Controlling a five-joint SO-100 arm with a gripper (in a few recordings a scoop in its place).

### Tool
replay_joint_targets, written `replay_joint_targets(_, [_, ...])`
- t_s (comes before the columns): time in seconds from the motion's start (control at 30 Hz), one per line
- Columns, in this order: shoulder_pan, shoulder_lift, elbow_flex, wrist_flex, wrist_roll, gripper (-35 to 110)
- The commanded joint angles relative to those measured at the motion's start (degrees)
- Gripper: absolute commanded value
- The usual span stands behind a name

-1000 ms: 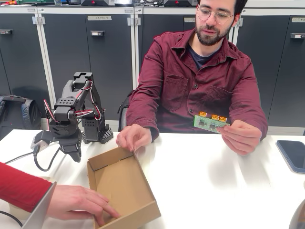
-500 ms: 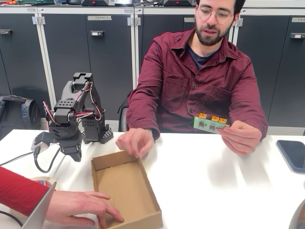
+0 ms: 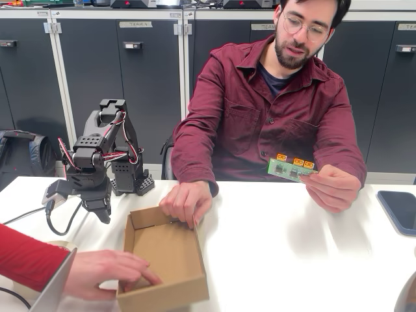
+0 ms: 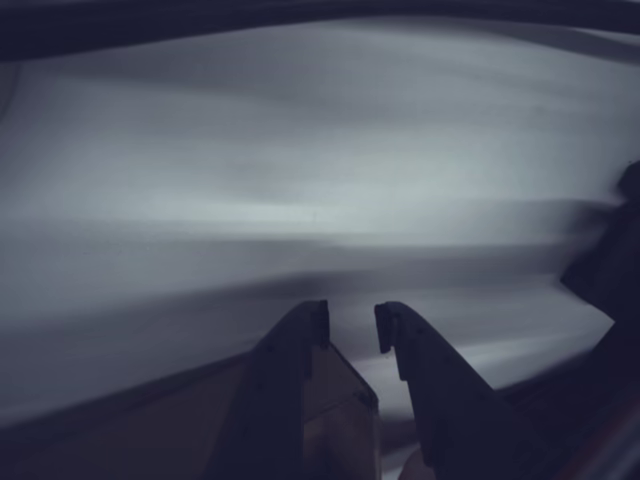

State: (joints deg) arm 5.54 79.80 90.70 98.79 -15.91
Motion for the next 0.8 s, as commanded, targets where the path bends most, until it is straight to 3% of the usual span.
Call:
replay_joint_targets(0.0, [0.0, 0.4, -2.6, 0.4, 0.1, 11])
replay_joint_targets(0.77, [0.5, 0.5, -2.1, 0.6, -0.1, 15])
